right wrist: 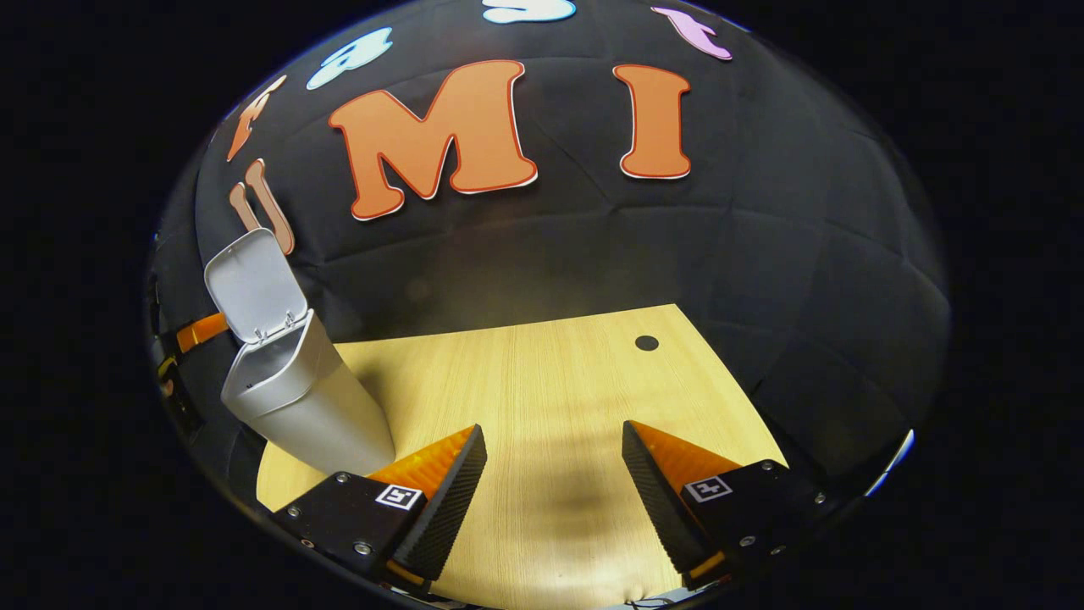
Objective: Press the lid of the desktop garbage bin to open it, pick up the crumpled paper on the desktop and throw it into the bin, then pick up the pop can on the desktop and drop it into the bin, and finally close the garbage bin lid.
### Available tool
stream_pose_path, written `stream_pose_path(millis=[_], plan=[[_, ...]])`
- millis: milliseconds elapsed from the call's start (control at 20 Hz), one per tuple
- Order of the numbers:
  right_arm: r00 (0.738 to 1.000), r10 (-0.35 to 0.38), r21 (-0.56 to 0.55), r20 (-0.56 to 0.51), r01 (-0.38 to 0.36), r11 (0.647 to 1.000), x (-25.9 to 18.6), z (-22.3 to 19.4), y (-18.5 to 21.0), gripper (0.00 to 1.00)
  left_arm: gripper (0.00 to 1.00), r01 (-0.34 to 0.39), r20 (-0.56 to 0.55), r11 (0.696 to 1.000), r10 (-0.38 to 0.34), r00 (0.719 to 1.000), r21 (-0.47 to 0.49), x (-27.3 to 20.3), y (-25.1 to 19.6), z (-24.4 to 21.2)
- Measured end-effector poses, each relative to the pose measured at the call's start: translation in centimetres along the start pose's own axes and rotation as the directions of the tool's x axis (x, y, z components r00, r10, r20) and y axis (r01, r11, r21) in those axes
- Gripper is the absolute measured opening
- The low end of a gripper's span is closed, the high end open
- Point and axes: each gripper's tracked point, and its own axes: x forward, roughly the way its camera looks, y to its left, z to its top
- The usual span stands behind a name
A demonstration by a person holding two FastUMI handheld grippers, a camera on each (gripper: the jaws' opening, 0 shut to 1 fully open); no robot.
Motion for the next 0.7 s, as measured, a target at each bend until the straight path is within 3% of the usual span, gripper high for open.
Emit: stream_pose_path(millis=[300,550,700], plan=[[1.000,0.027,0.021,0.001,-0.027,0.999,-0.2,0.0,0.6,0.97,0.94,0.066,0.063,0.997,-0.068,0.996,0.029,-0.7,-0.7,5.6],[0.999,0.044,0.040,0.010,-0.045,0.998,-0.7,0.2,0.6,0.97,0.94,-0.016,0.177,0.995,-0.002,0.984,0.100,2.1,2.0,15.9],[0.999,0.046,0.052,0.012,-0.046,0.998,-0.9,0.3,0.3,0.96,0.94,-0.021,0.157,0.991,-0.001,0.988,0.136,4.8,2.3,18.8]])
